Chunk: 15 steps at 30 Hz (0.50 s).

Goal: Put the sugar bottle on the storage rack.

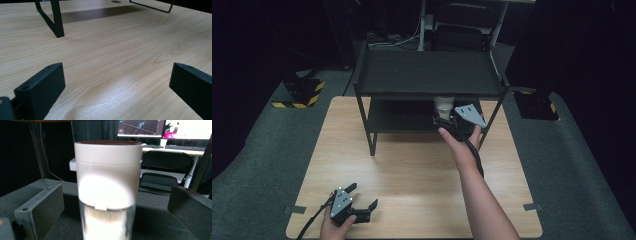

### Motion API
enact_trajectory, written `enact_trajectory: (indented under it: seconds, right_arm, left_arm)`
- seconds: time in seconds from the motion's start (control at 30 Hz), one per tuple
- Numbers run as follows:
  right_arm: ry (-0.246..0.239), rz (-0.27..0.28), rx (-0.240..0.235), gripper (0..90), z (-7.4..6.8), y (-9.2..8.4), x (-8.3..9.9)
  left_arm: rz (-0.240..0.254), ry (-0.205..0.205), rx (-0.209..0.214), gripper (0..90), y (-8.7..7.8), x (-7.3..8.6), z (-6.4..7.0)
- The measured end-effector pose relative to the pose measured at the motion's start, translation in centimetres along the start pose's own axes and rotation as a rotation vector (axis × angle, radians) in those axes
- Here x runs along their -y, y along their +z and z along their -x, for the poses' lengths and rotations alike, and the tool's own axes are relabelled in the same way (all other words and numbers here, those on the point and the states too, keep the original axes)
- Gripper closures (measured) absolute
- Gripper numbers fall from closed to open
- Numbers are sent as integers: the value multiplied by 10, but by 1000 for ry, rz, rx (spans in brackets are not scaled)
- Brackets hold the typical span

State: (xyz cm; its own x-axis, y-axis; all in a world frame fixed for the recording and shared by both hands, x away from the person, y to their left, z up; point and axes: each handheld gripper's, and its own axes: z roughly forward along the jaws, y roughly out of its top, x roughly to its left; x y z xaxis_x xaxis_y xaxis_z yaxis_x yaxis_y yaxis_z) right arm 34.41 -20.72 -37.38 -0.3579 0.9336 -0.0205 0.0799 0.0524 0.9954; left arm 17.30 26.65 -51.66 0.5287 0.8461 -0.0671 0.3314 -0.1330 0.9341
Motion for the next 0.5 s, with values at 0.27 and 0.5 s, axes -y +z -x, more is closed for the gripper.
enact_trajectory:
  seconds: [0.27,0.5]
  right_arm:
    - [-24,32,-44,0,11,-35,13]
    - [-63,66,-92,0,19,-71,30]
  left_arm:
    - [-4,3,-2,5,0,-1,0]
    - [-1,0,-5,5,0,0,1]
